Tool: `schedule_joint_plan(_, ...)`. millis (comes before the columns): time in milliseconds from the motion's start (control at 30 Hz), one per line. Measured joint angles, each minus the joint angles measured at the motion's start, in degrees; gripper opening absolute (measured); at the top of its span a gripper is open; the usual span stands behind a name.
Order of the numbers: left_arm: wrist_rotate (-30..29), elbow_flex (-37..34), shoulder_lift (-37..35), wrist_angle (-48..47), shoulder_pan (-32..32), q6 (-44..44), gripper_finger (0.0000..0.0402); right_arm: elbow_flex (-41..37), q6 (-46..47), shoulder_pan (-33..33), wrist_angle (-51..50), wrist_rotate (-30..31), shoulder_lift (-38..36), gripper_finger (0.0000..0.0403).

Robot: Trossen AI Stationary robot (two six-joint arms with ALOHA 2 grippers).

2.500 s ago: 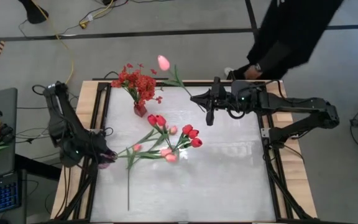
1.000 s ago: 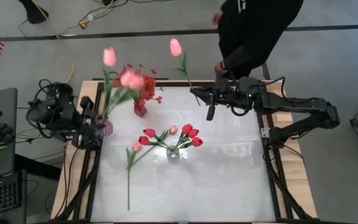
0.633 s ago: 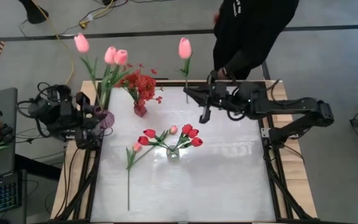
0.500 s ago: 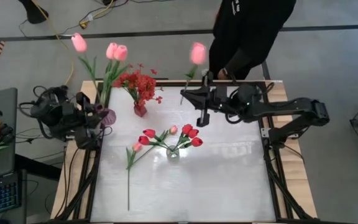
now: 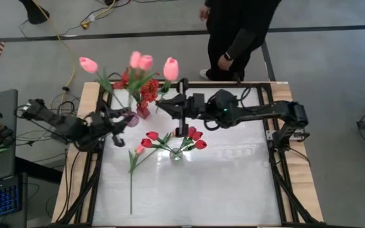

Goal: Sort flowers into vase by color
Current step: Put the pink flower into the purple vase

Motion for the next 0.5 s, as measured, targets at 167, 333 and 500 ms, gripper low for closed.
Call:
schedule_joint_plan(167, 3.98, 0.0, 6.14, 4.12, 6.4, -3.98, 0.0105, 5.13, -1.65, 1.07, -0.14, -0.82, 3.39, 0.0028)
schedule_joint_plan(333, 7.99, 0.0, 10.69, 6.77, 10.55, -7.92, 0.0105, 6.55, -3.92, 1.95, 1.09, -0.8, 5.09, 0.0028)
schedule_joint_plan(500, 11.28, 0.0, 14.09, 9.51, 12.16, -9.19, 0.0105, 6.57, -6.12, 1.38, -0.14, 0.79, 5.05, 0.0028)
